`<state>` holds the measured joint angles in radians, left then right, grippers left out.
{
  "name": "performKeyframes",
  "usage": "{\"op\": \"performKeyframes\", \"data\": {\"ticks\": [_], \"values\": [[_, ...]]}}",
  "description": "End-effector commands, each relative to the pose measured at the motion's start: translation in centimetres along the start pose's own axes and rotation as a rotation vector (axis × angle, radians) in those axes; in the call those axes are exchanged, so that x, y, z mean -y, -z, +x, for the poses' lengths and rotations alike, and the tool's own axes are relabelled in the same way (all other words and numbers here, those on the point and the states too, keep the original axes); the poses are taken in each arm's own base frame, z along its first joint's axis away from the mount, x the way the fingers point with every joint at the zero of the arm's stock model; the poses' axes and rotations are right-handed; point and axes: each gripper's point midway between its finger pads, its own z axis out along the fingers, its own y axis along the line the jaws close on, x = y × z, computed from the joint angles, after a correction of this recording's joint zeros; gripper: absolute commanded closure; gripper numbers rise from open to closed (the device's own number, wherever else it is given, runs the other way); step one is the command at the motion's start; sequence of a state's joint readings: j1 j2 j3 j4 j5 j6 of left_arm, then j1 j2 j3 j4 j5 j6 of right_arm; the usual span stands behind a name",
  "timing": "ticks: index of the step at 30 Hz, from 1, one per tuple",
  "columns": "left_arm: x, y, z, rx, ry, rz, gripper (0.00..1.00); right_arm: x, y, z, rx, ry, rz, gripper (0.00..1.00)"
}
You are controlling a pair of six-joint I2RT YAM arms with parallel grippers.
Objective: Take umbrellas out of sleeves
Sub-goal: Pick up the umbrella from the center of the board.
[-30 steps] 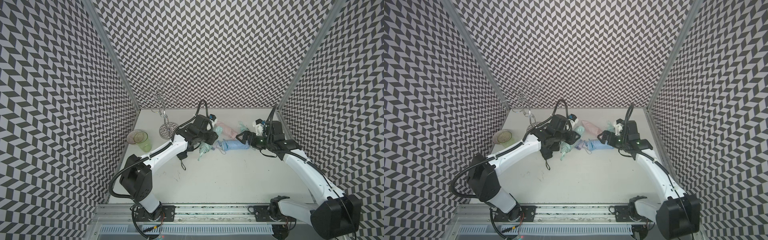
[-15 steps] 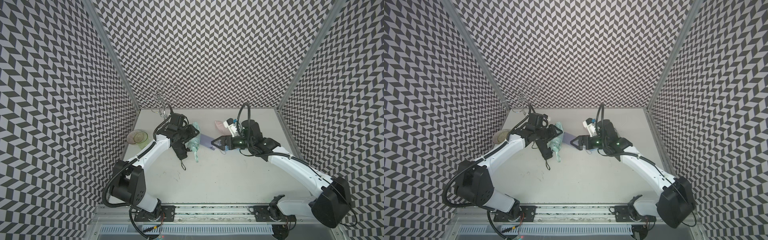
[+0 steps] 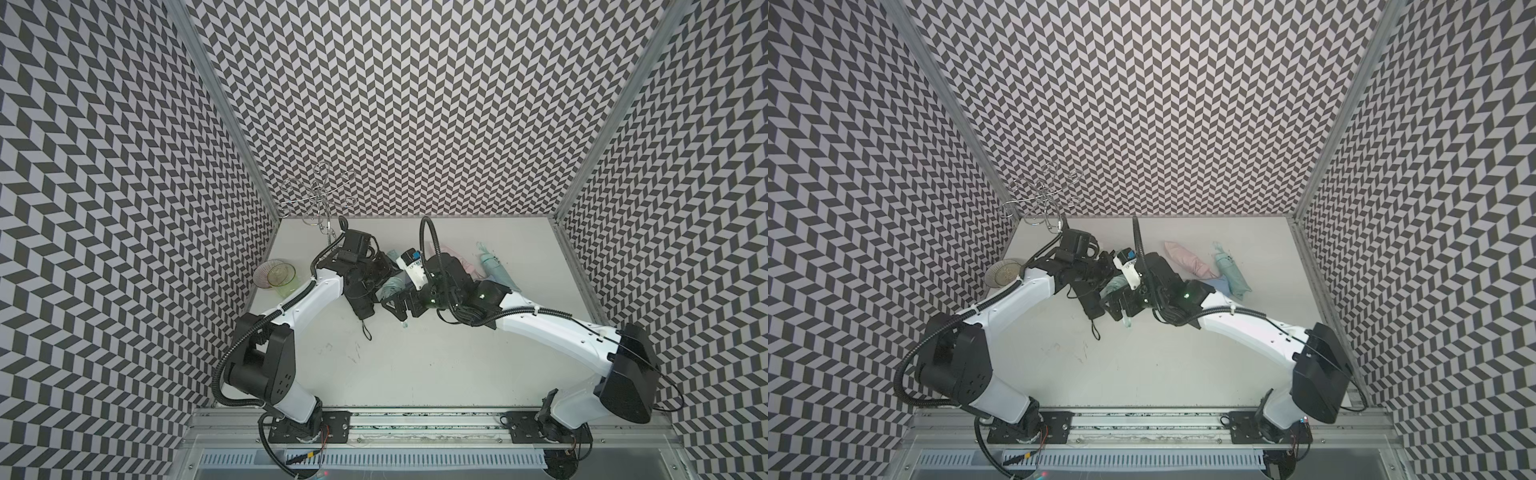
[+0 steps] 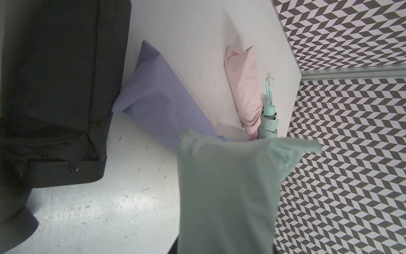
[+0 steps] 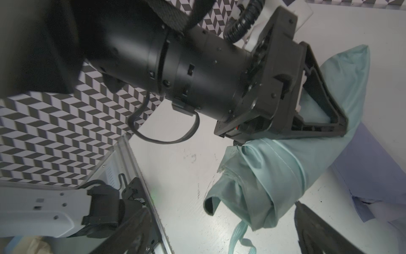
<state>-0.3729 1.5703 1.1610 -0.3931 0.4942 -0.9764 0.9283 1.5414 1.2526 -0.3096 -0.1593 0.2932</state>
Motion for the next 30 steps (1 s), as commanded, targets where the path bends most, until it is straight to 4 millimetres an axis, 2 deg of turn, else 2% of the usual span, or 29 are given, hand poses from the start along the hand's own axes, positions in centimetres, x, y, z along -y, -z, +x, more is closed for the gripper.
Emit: {"op": "performKeyframes", "data": {"ticks": [1,10,18,21,27,28,30], "values": [[1.9,0.9,0.1,0.004,0.007,0.078,1.0,0.9,-0.9,-0.9,0.04,0.068,0.129,0.0],[1.9,0.7,0.8,-0.024,0.054,0.092,1.0,2.5,-2.1,-0.7,0.078,0.087,0.258,0.01],[2.4,0.7,1.3,-0.03,0.056,0.097,1.0,3.5,-3.4,0.3,0.031,0.094,0.299,0.11],[2.6,0.6,1.5,-0.033,0.057,0.098,1.0,4.1,-3.3,0.5,0.027,0.093,0.332,0.21],[2.8,0.3,1.9,-0.04,0.063,0.109,1.0,4.0,-2.8,-0.6,0.066,0.095,0.348,0.57],[2.8,0.3,2.0,-0.039,0.064,0.11,1.0,4.0,-2.7,-0.8,0.069,0.097,0.347,0.61],[2.9,0.1,2.0,-0.041,0.065,0.113,1.0,3.9,-2.5,-0.9,0.072,0.103,0.343,0.63]]}}
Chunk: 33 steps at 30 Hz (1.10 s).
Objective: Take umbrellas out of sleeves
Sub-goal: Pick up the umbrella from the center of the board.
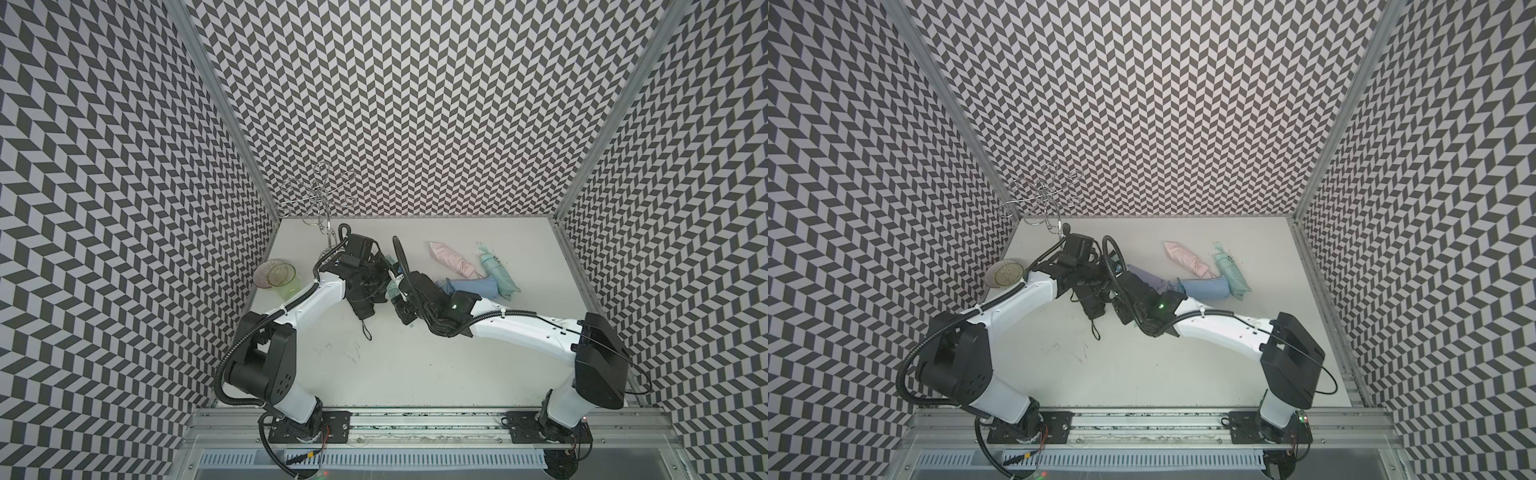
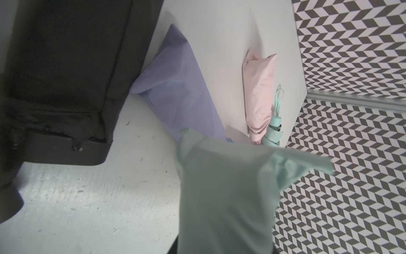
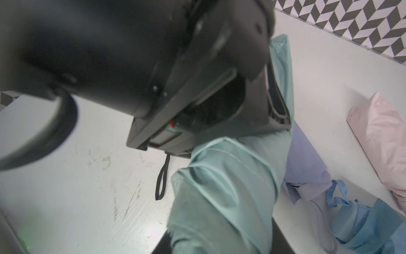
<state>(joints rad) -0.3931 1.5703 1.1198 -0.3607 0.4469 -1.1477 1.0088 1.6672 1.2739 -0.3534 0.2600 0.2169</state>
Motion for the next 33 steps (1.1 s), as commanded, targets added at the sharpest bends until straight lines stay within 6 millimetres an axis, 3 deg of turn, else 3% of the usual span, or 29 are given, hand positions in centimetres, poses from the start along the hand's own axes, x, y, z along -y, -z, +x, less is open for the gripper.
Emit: {"op": "performKeyframes", "data": {"ticks": [1,3,5,14,23,27,33], "values": [[3.8,1.1,2.3,-0.076,-0.097,0.143,1.0,-0.3,1.0,-3.5,0.103,-0.047,-0.031,0.66],[3.9,1.0,2.3,-0.078,-0.098,0.146,0.99,-0.3,1.2,-3.4,0.105,-0.045,-0.033,0.7],[4.0,0.8,2.3,-0.082,-0.098,0.152,0.92,0.1,1.5,-3.3,0.113,-0.048,-0.024,0.74],[4.6,0.4,2.4,-0.101,-0.117,0.178,0.47,0.8,3.0,-3.1,0.138,-0.097,-0.053,0.8],[4.7,1.4,2.8,-0.093,-0.204,0.202,0.1,4.7,3.9,-2.4,0.097,-0.309,-0.213,0.82],[4.3,2.9,2.9,-0.068,-0.306,0.214,0.07,6.8,5.7,-2.3,0.126,-0.405,-0.368,0.84],[4.1,6.9,3.6,-0.012,-0.611,0.28,0.04,7.2,10.6,-2.9,0.182,-0.459,-0.699,0.84]]}}
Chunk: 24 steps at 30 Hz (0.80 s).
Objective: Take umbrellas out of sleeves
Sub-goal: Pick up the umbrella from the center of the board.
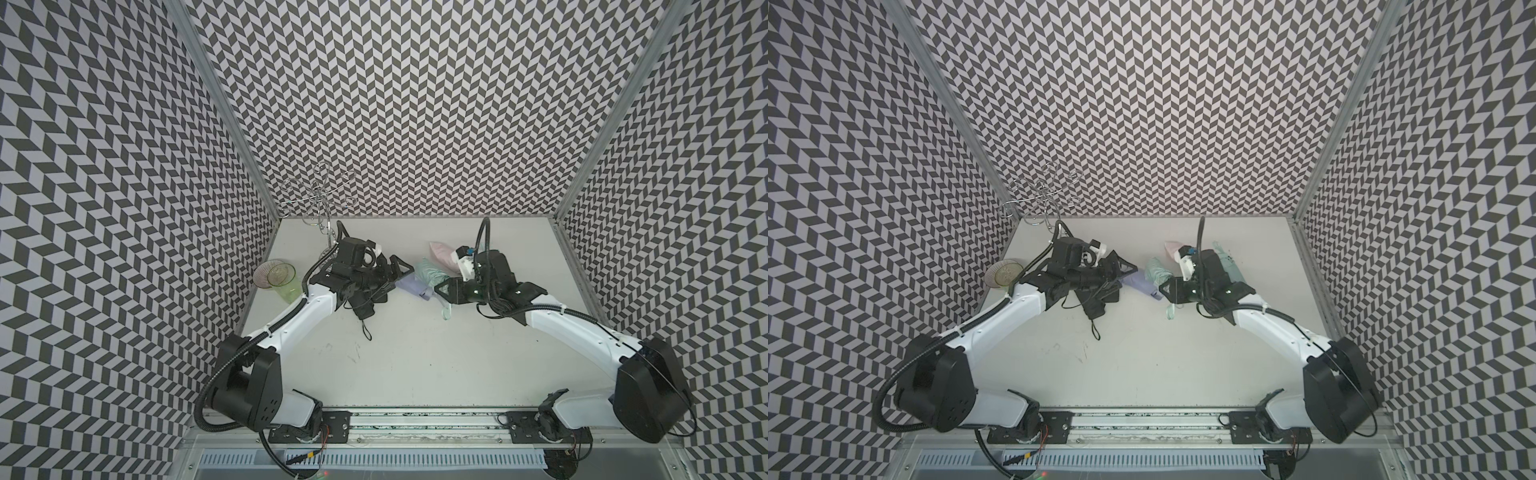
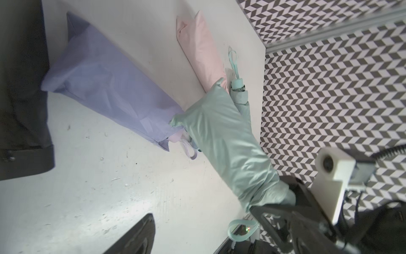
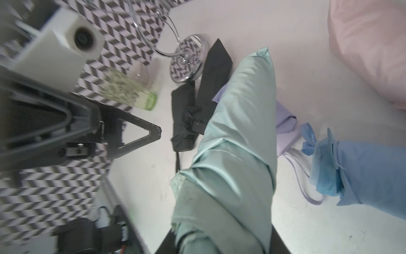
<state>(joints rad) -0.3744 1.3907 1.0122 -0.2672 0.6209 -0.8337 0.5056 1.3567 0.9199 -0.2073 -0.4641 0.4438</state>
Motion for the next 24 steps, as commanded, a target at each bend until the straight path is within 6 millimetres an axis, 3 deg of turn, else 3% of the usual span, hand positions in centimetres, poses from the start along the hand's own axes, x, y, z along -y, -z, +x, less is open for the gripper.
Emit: {"op": "performKeyframes", "data": {"ticks": [1,4,11,19,24], "values": [[2.1,3.0,0.0,0.035,-0.272,0.073,0.04,-7.6,4.0,-2.5,0.045,0.077,-0.41,0.84],[3.1,5.3,-0.1,0.058,-0.348,0.15,0.02,-9.4,5.3,-1.7,-0.027,0.072,-0.537,0.85],[7.3,7.2,1.8,0.003,-0.433,0.38,0.01,-12.0,8.0,-1.3,-0.055,0.054,-0.689,0.85],[7.4,7.4,2.7,-0.027,-0.435,0.413,0.01,-13.4,9.7,-1.0,-0.064,0.066,-0.748,0.86],[9.1,7.6,3.4,-0.069,-0.44,0.502,0.01,-13.6,9.9,-0.9,-0.077,0.073,-0.772,0.86]]}}
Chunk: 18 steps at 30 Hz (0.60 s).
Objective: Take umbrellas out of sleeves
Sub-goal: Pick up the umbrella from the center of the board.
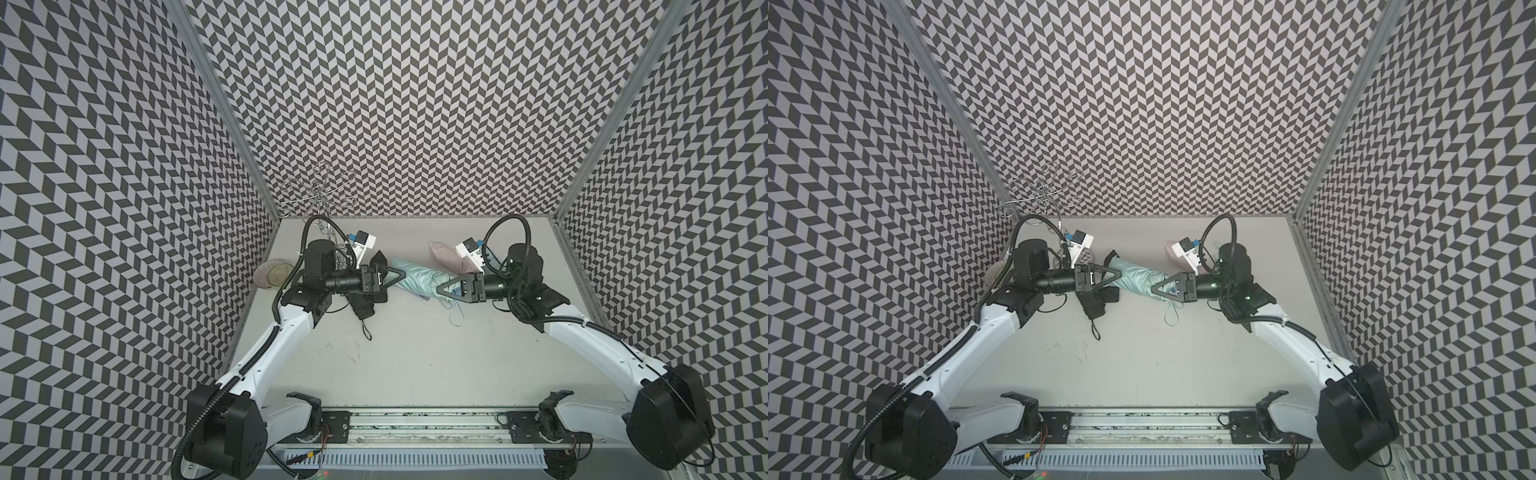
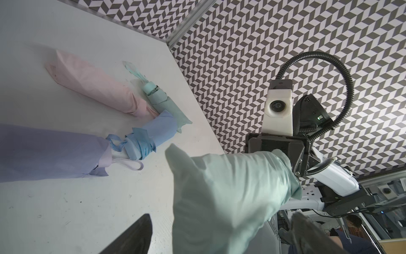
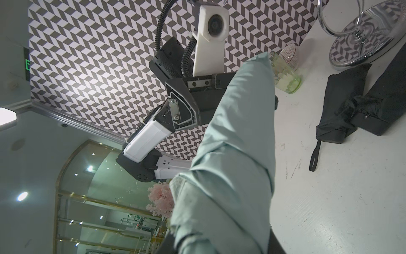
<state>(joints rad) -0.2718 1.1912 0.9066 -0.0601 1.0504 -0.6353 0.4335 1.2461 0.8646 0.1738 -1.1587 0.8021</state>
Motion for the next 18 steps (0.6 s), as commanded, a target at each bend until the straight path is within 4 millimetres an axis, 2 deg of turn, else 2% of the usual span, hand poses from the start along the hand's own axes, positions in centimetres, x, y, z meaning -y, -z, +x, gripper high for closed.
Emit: {"op": "performKeyframes", "data": {"ticks": [1,4,11,18], "values": [[2.8,-0.3,0.0,-0.031,-0.054,0.119,0.02,-2.9,0.5,-0.5,0.003,0.126,-0.079,0.86],[3.8,-0.6,0.6,-0.063,-0.053,0.176,0.04,-2.7,0.4,-0.5,-0.001,0.125,-0.084,0.86],[3.9,-1.0,1.5,-0.112,-0.022,0.217,0.17,-2.0,0.2,-0.1,-0.011,0.115,-0.085,0.86],[3.7,-1.0,1.8,-0.118,-0.007,0.22,0.44,-1.2,0.0,0.1,-0.017,0.101,-0.08,0.86]]}}
